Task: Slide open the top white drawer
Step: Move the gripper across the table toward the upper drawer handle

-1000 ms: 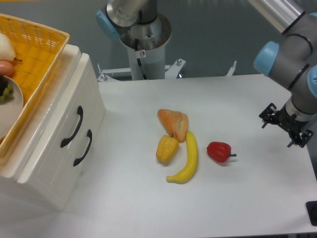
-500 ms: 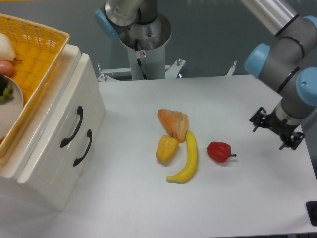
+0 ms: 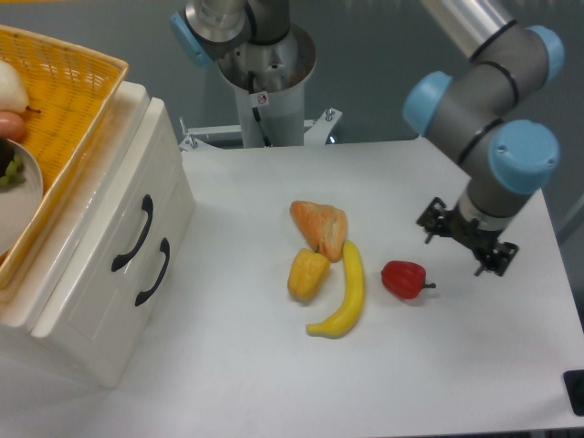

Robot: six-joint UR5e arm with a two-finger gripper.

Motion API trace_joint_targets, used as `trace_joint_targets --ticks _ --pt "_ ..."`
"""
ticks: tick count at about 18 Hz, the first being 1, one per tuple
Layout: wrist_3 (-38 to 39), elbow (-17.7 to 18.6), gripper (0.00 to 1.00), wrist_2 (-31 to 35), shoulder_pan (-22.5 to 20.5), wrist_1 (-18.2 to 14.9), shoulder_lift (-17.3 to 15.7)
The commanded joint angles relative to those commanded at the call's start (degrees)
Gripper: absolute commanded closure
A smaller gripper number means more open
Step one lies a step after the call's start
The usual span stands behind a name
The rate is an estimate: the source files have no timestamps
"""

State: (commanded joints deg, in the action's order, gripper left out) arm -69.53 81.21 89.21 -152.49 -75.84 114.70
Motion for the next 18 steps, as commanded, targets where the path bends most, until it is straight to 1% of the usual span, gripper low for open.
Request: trace_joint_targets --ticks 2,4,6,9,11,13,16,18 --pt "0.1 0.1 0.0 -0.6 0.3 -4.2 -1.4" --pt "0.3 0.2 0.0 -2.5 0.4 -7.6 -3.5" --pt "1.6 0.2 0.0 -5.6 1.1 -10.4 -5.1" --pt "8.4 0.2 0.0 -8.9 4.9 -12.7 -6.9" --pt "13.3 0.2 0.0 -10.0 7.9 -13.2 -7.2" --pt "17.4 0.3 0.0 -12.2 10.0 -13.4 -7.2" --pt "21.3 0.5 0.0 -14.9 12.0 -14.4 -7.1" --pt "22.7 0.5 0.0 -16.1 13.3 -15.8 -7.1"
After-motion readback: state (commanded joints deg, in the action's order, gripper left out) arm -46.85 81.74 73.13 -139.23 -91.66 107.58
